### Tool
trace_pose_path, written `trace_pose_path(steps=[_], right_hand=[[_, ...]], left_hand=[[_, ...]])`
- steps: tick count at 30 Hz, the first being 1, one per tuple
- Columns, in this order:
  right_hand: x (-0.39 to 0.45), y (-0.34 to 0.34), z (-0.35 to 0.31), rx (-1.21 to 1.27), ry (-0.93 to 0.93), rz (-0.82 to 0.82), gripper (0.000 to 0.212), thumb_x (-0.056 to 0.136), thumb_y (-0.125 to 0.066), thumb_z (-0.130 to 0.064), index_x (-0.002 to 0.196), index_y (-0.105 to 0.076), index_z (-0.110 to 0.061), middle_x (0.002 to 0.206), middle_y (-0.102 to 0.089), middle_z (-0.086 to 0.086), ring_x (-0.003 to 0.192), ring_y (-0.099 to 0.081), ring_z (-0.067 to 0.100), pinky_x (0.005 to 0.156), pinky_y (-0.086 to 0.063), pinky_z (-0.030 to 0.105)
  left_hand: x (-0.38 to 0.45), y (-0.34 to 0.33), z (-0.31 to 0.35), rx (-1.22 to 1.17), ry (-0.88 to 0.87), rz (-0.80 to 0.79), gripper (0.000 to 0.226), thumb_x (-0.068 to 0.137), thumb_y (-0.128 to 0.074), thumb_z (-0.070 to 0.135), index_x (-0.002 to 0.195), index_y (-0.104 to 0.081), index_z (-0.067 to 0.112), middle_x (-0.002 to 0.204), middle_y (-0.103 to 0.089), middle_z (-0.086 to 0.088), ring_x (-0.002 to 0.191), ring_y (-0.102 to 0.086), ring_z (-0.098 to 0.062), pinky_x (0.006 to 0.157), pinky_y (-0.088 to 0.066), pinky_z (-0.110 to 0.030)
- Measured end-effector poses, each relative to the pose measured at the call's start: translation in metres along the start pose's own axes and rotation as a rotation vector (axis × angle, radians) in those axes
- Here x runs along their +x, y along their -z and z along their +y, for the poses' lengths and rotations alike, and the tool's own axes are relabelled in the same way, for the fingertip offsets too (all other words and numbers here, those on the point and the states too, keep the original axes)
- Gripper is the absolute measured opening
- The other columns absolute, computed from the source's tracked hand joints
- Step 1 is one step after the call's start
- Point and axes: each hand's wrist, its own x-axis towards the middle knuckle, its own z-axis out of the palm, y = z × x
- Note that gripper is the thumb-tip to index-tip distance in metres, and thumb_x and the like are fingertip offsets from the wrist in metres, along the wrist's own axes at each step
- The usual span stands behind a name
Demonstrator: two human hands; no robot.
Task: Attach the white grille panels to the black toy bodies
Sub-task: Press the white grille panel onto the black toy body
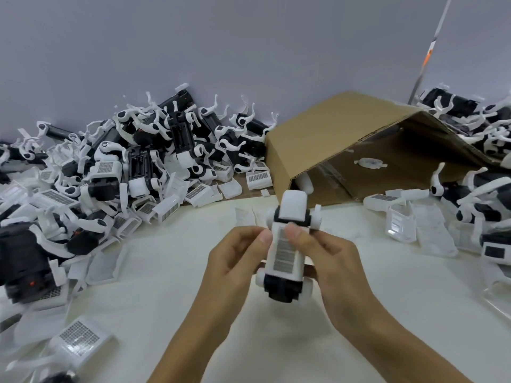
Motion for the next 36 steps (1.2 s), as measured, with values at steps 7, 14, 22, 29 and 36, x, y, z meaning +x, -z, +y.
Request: trace_pose_path(steps=[7, 14, 22, 29, 36], right_hand=[[-0.002, -0.004, -0.001, -0.059, 0.001, -0.022, 0.025, 0.077, -0.062, -0.056, 0.090, -0.080, -0.043, 0.097, -0.078, -0.008, 0.091, -0.074, 0.006, 0.066, -0.058, 0.017], [0.001, -0.001, -0.001, -0.205, -0.015, -0.014, 0.047, 0.076, -0.054, -0.069, 0.094, -0.078, -0.034, 0.093, -0.078, -0.005, 0.090, -0.075, 0.014, 0.076, -0.064, 0.035], [-0.002, 0.001, -0.002, -0.218, 0.139, 0.031, 0.031, 0.093, -0.060, -0.056, 0.081, -0.077, -0.033, 0.085, -0.073, 0.003, 0.087, -0.074, 0.019, 0.067, -0.064, 0.035], [-0.001, 0.002, -0.002, -0.269, 0.192, -0.018, 0.020, 0.085, -0.063, -0.054, 0.098, -0.075, -0.044, 0.096, -0.073, -0.005, 0.100, -0.070, 0.010, 0.079, -0.059, 0.024], [0.000, 0.006, -0.004, -0.201, 0.085, -0.130, 0.026, 0.090, -0.066, -0.041, 0.111, -0.077, -0.033, 0.106, -0.077, -0.009, 0.104, -0.072, 0.009, 0.082, -0.056, 0.016]], left_hand=[[-0.001, -0.001, 0.002, 0.117, 0.093, -0.088, 0.034, 0.082, -0.062, 0.057, 0.100, -0.078, 0.033, 0.101, -0.077, 0.004, 0.101, -0.071, -0.014, 0.089, -0.056, -0.034], [-0.003, -0.007, 0.005, -0.004, 0.119, -0.060, 0.041, 0.082, -0.069, 0.049, 0.098, -0.080, 0.014, 0.099, -0.078, -0.006, 0.098, -0.074, -0.023, 0.093, -0.057, -0.047], [-0.006, -0.016, 0.003, -0.060, 0.066, 0.042, 0.032, 0.075, -0.074, 0.045, 0.095, -0.082, 0.021, 0.096, -0.079, -0.006, 0.095, -0.075, -0.024, 0.089, -0.058, -0.046], [-0.002, -0.003, 0.006, -0.149, 0.054, 0.085, 0.025, 0.074, -0.083, 0.029, 0.098, -0.081, 0.022, 0.101, -0.078, -0.009, 0.099, -0.074, -0.027, 0.093, -0.055, -0.049], [-0.001, 0.003, 0.007, -0.180, 0.139, 0.081, 0.035, 0.067, -0.090, 0.034, 0.100, -0.080, 0.025, 0.104, -0.078, -0.005, 0.101, -0.074, -0.024, 0.093, -0.055, -0.046]])
